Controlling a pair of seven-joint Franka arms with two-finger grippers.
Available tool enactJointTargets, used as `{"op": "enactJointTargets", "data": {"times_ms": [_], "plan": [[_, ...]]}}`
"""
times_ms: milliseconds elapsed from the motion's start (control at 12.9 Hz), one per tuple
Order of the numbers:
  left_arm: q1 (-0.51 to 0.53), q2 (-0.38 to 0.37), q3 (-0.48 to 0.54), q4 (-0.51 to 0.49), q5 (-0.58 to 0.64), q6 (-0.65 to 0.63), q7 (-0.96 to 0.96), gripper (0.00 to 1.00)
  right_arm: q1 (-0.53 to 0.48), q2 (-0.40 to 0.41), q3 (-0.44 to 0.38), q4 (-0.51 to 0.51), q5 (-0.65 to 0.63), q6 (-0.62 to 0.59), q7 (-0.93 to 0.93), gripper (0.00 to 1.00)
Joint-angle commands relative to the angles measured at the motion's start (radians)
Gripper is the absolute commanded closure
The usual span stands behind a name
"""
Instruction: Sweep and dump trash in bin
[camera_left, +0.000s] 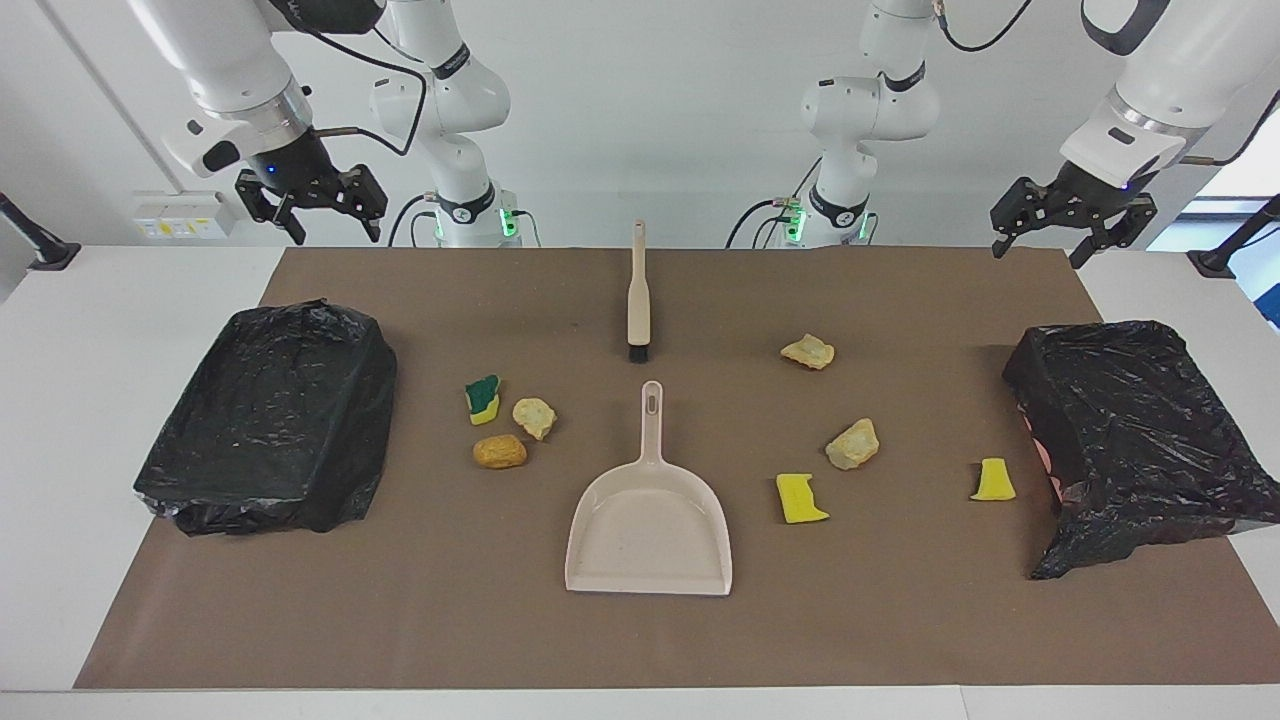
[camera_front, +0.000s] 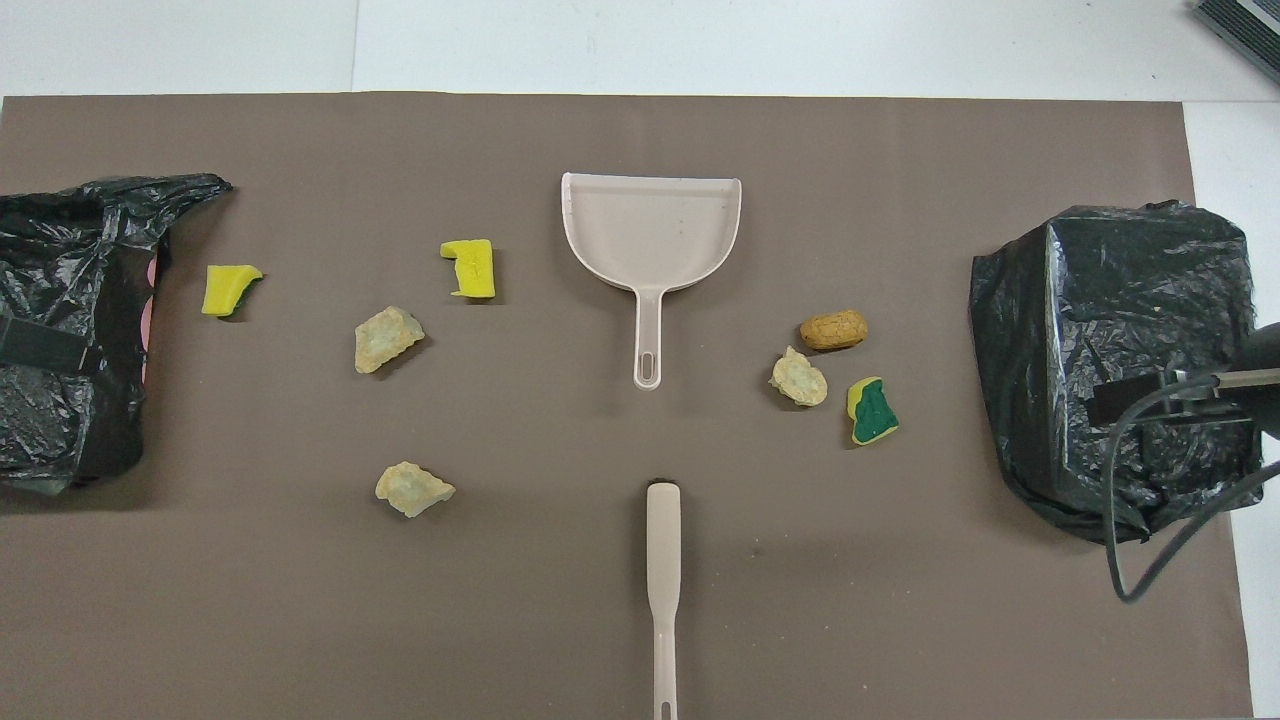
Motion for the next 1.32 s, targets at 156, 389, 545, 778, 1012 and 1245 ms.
{"op": "enactJointTargets", "data": {"times_ms": [156,389,545,778,1012,1245], "plan": [[0.003,-0.022,-0.003,-0.024,0.017,0.014,0.009,0.00,-0.049,0.033,-0.025,0.084,0.010,-0.014,-0.078,0.00],[0.003,-0.022,-0.003,-0.023,0.017,0.014,0.008,0.00,-0.046,0.033,-0.027,0.079,0.009,-0.008,-0.078,0.00],[-0.003,-0.022,-0.004,-0.023,0.017,0.013,0.006,0.00,-0.046,0.030,-0.027,0.074,0.009,-0.009,-0.078,0.00],[-0.007,-0.022,-0.003,-0.023,0.017,0.013,0.002,0.00,-0.046,0.027,-0.027,0.071,0.009,-0.011,-0.076,0.00],[-0.006,-0.025,-0.003,-0.024,0.017,0.010,0.002,0.00,-0.054,0.029,-0.028,0.072,0.007,-0.017,-0.075,0.00],[-0.007,-0.023,-0.004,-0.028,0.016,0.013,0.002,0.00,-0.046,0.012,-0.022,0.043,-0.007,-0.006,-0.076,0.00]]}}
